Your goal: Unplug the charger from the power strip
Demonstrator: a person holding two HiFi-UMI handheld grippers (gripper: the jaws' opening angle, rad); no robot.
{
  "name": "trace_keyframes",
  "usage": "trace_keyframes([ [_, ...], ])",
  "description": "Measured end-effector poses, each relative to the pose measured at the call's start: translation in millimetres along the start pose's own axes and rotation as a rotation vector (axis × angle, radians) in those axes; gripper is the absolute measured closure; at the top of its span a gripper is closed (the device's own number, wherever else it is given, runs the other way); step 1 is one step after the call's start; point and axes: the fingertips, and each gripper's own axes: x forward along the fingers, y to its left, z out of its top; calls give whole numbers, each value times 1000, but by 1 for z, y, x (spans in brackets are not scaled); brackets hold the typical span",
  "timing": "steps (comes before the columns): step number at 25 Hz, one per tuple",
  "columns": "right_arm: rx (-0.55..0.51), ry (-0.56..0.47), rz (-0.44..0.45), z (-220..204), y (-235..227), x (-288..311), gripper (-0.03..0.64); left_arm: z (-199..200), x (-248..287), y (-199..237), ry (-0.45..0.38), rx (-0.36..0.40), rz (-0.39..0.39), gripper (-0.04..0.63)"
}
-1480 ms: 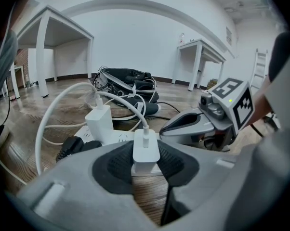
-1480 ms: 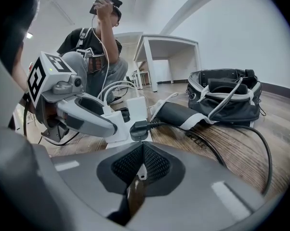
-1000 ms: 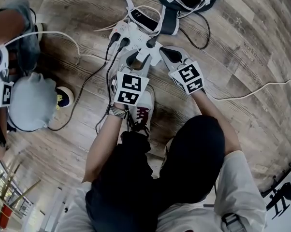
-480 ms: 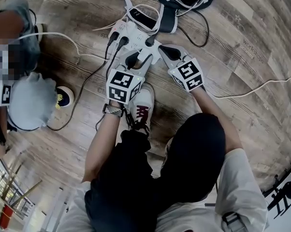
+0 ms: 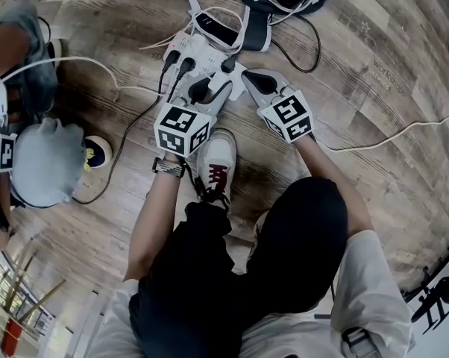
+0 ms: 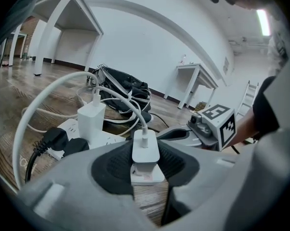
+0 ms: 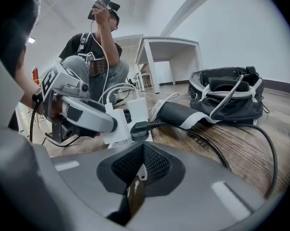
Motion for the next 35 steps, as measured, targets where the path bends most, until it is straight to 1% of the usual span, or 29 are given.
trace_keyframes([
  [3, -4, 0, 3, 0, 0, 0, 615, -3, -1, 6, 11, 4, 12, 445],
  [5, -5, -2, 3, 0, 0, -1, 615, -4, -2, 11, 16, 2, 21, 426],
  [11, -5, -6, 7, 0, 0, 0, 615, -3, -2, 18, 11, 19, 38, 405],
  [15, -8, -4, 12, 0, 0, 0, 615, -6, 0, 19, 29, 45, 34, 387],
  [18, -14, -4, 12, 0, 0, 0, 615, -10, 1, 22, 46, 53, 45, 338],
  [23, -13, -5, 14, 0, 0, 0, 615, -16, 1, 27, 54, 52, 73, 298],
  [25, -13, -5, 14, 0, 0, 0, 615, -18, 2, 25, 64, 52, 68, 275],
  [27, -13, -6, 13, 0, 0, 0, 615, -21, 2, 23, 77, 45, 50, 226],
  [28, -14, -6, 12, 0, 0, 0, 615, -22, 2, 22, 81, 43, 44, 218],
  [35, -12, -5, 13, -1, 0, 0, 615, -27, 1, 22, 83, 61, 57, 213],
])
